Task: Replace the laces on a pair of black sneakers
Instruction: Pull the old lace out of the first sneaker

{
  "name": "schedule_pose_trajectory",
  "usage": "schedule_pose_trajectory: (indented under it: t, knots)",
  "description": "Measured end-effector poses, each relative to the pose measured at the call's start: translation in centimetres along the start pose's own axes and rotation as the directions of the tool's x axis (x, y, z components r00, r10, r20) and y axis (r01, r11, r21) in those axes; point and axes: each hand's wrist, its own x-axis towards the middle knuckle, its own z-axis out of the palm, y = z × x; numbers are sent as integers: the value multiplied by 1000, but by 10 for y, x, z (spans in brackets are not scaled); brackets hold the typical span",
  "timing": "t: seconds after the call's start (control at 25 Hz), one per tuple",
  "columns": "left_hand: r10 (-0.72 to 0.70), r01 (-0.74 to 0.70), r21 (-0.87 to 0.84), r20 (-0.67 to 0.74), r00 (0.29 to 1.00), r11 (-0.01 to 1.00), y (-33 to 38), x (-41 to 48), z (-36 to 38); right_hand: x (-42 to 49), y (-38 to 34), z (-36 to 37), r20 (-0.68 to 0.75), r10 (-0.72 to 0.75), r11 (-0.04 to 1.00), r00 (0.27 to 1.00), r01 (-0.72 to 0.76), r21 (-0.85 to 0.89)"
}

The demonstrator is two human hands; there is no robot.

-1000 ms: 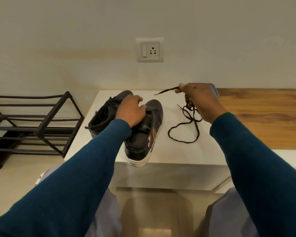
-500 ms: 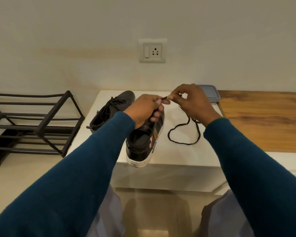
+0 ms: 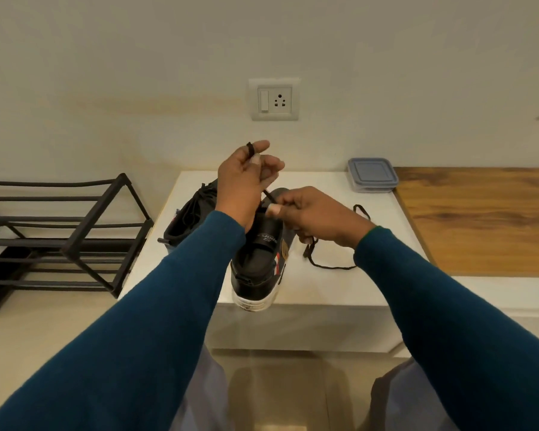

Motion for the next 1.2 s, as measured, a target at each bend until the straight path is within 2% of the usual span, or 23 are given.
schedule_pose_trajectory:
  t: [0.08, 0.12, 0.2, 0.24, 0.32, 0.36, 0.4, 0.44, 0.48, 0.52, 0.56, 0.6, 0.64, 0.72, 0.8, 0.84, 0.92, 0.96, 1.0, 1.08, 1.12, 1.16, 1.2]
  knots:
    - [7, -41, 387, 90, 996, 921, -2, -4, 0, 1, -4, -9, -42, -32, 999, 999, 34, 42]
    - [-45, -34, 475, 154, 987, 879, -3, -7, 0, 1, -5, -16, -129, -69, 996, 989, 74, 40]
    - [-169, 19, 517, 243, 955, 856, -3, -10, -1, 2, 0, -33, -334, -155, 988, 930, 151, -39]
    - [-264, 110, 472, 275, 924, 875, -1, -11, -2, 1, 5, -39, -424, -174, 985, 889, 156, -79]
    - [-441, 340, 298, 408, 799, 892, 6, -14, -3, 2, 16, -39, -539, -149, 988, 829, 105, -112]
    - [-441, 410, 172, 475, 762, 895, 10, -16, -1, 3, 20, -34, -542, -125, 990, 831, 67, -126]
    - [-376, 425, 13, 493, 785, 905, 14, -15, 0, 5, 21, -28, -486, -117, 986, 866, 40, -164]
    - [-282, 381, -156, 439, 853, 912, 16, -13, 0, 6, 20, -20, -378, -125, 973, 917, 39, -226]
    - [-185, 281, -281, 322, 928, 918, 18, -9, -2, 7, 18, -12, -244, -129, 954, 961, 54, -294]
    - [-105, 156, -301, 180, 978, 941, 17, -3, -5, 8, 15, -4, -124, -129, 936, 984, 79, -344]
    - [-27, 38, -192, 63, 998, 981, 15, 2, -10, 9, 13, 2, -59, -138, 926, 989, 108, -361]
    - [37, -37, 8, 8, 999, 999, 12, 5, -14, 10, 10, 4, -60, -162, 932, 985, 133, -338]
    - [70, -71, 219, 11, 997, 973, 8, 5, -16, 10, 8, 4, -111, -198, 945, 974, 160, -287]
    - [27, -76, 461, 112, 993, 884, -2, -2, -12, 12, 7, -3, -268, -269, 954, 925, 218, -207]
    - [-127, 17, 499, 187, 974, 866, -9, -7, -7, 14, 14, -13, -401, -292, 953, 868, 230, -195]
    - [-246, 135, 436, 209, 947, 890, -9, -8, -5, 14, 18, -16, -439, -286, 955, 852, 215, -205]
    - [-443, 409, 171, 322, 837, 896, -2, -9, -5, 15, 23, -15, -454, -242, 964, 857, 160, -212]
    - [-448, 478, 16, 379, 810, 878, 1, -8, -4, 16, 25, -11, -424, -202, 971, 883, 123, -207]
    - [-403, 480, -123, 390, 828, 869, 3, -7, -2, 16, 25, -5, -366, -160, 973, 917, 84, -215]
    - [-244, 308, -282, 240, 940, 909, 5, -5, 3, 14, 23, 8, -199, -100, 962, 975, 44, -270]
    - [-140, 162, -209, 118, 983, 964, 4, -3, 4, 14, 22, 12, -128, -96, 950, 987, 53, -307]
    - [-22, 22, -9, 29, 999, 1000, 3, 0, 2, 14, 20, 15, -84, -107, 941, 991, 74, -331]
    - [81, -81, 210, 11, 997, 974, 2, 1, -1, 15, 16, 14, -78, -128, 942, 989, 97, -323]
